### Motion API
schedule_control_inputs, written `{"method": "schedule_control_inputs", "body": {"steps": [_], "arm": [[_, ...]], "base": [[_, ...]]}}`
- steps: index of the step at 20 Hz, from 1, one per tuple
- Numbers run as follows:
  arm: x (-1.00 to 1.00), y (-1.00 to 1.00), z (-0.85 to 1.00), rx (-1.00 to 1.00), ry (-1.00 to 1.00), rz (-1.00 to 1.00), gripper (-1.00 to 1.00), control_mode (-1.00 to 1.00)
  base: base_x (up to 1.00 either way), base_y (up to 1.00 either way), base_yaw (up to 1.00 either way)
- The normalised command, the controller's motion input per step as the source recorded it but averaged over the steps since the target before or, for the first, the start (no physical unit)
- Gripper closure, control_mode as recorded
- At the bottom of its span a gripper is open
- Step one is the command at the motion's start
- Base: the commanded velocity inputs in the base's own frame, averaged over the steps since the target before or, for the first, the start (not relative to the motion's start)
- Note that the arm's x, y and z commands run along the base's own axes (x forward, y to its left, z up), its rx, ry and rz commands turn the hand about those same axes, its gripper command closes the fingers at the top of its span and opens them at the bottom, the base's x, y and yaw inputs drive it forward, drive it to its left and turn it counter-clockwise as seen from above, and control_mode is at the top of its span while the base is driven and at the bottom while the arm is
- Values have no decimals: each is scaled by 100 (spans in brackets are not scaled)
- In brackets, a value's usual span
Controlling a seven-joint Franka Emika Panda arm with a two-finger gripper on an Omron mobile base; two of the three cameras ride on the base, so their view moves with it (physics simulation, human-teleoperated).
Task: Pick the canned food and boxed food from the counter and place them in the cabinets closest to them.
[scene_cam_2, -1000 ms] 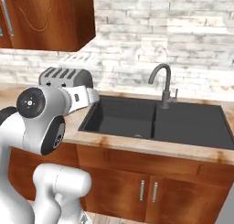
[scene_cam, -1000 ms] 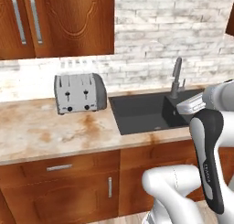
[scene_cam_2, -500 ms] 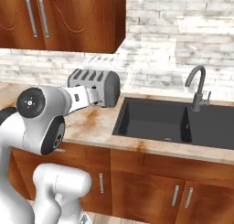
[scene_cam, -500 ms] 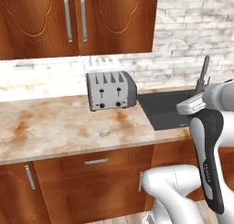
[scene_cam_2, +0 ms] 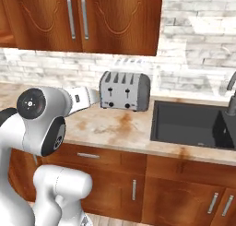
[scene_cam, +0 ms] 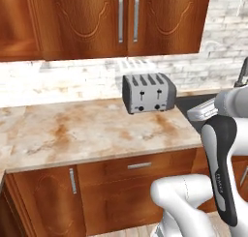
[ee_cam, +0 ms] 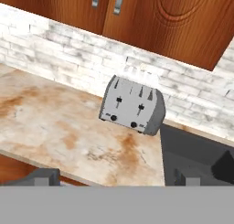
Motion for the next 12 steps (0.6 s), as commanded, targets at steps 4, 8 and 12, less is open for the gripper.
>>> {"method": "schedule_control_inputs", "body": {"steps": [4, 8, 12], "arm": [[0, 0, 0, 0, 0, 0, -100, 100], [0, 0, 0, 0, 0, 0, -100, 100], [0, 0, 0, 0, 0, 0, -100, 100]], "base": [[-19, 68, 0], [-17, 60, 0], [-7, 28, 0]]}}
